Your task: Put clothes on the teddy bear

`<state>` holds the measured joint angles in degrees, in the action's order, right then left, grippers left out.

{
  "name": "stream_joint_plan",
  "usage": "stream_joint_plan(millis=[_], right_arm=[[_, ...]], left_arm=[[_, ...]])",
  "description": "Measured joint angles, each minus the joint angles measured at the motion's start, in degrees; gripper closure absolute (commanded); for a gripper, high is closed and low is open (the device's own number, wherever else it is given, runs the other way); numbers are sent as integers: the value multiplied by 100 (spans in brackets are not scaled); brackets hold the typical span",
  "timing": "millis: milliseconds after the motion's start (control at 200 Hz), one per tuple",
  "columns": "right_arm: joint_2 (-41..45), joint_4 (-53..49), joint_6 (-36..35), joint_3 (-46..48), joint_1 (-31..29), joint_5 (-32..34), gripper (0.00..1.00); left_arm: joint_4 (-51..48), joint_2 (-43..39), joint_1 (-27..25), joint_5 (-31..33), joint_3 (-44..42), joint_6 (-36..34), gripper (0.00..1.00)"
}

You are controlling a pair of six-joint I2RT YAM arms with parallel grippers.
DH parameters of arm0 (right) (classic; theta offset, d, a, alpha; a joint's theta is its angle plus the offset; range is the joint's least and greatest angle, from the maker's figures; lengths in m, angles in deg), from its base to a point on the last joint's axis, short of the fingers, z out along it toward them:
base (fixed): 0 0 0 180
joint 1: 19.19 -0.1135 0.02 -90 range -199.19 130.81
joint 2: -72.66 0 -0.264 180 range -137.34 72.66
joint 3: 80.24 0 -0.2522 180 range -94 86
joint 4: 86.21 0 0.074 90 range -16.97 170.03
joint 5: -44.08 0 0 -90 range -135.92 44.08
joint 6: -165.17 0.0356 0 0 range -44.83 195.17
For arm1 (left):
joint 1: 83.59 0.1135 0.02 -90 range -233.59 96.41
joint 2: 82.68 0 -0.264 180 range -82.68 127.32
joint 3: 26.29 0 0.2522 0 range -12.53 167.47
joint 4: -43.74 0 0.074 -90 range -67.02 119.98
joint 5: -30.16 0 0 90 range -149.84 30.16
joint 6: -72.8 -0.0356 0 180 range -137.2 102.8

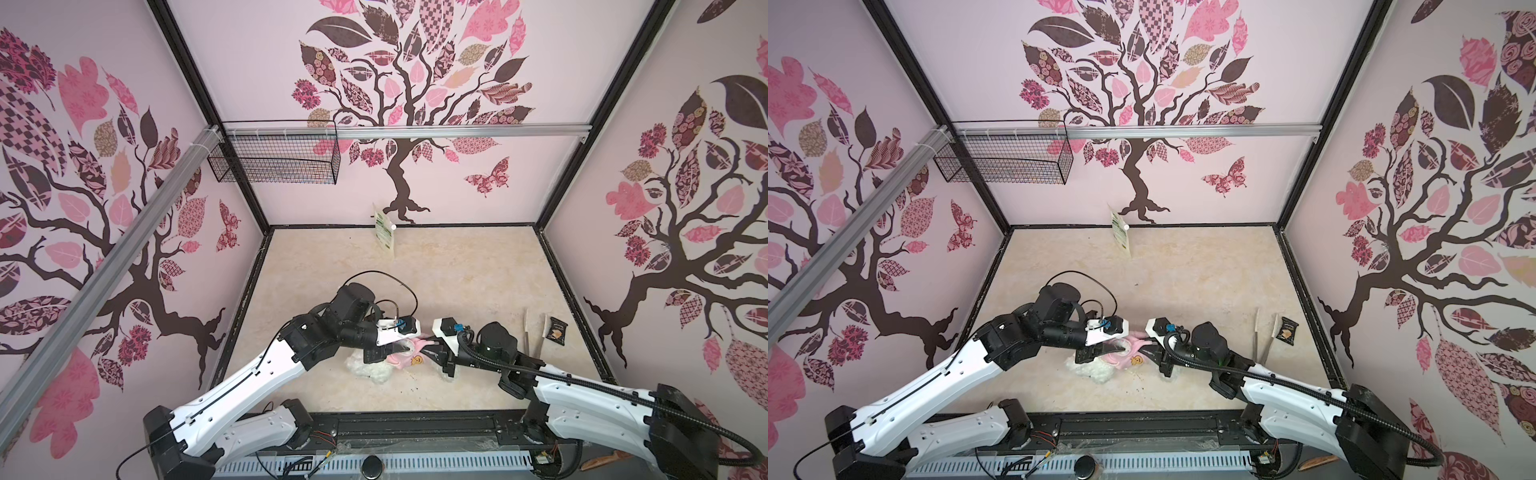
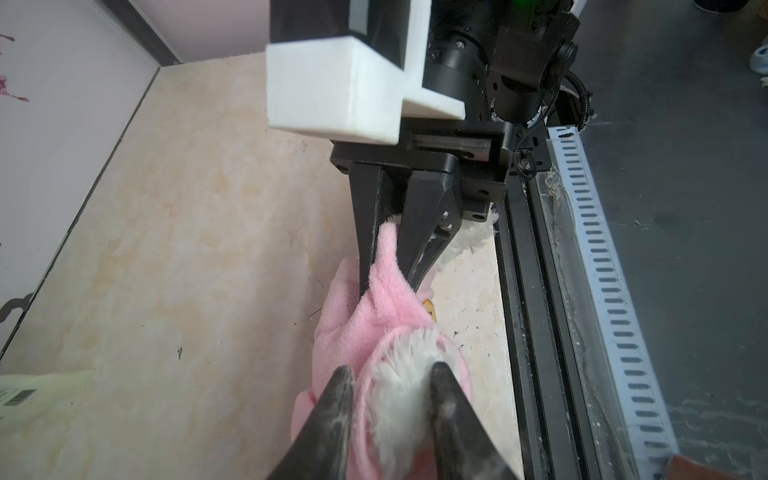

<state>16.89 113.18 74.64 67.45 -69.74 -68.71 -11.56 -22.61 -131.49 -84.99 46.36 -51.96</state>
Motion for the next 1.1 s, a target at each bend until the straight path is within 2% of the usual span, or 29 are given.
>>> stream_joint_plan(millis=[275, 595, 670, 780, 890, 1000, 1100], right_arm=[[0, 2, 9, 0, 0, 2, 86], [0, 7, 39, 22, 0, 22, 86], [0, 7, 59, 50, 0, 44, 86], [0, 13, 96, 105, 0, 68, 86], [0, 31, 138, 160, 0, 118, 86], [28, 205, 168, 216, 0, 269, 87], [142, 505, 205, 251, -4, 385, 87]], left_arm=[[-136, 39, -42, -120, 15, -216, 64], [-168, 166, -393, 398, 15, -581, 64], [-201, 264, -424, 522, 15, -614, 69], [-225, 341, -452, 706, 13, -634, 86], [-142, 291, -455, 822, 7, -334, 100], [282, -59, -402, 699, -140, 267, 100], [1285, -782, -85, 267, -739, 1344, 100]])
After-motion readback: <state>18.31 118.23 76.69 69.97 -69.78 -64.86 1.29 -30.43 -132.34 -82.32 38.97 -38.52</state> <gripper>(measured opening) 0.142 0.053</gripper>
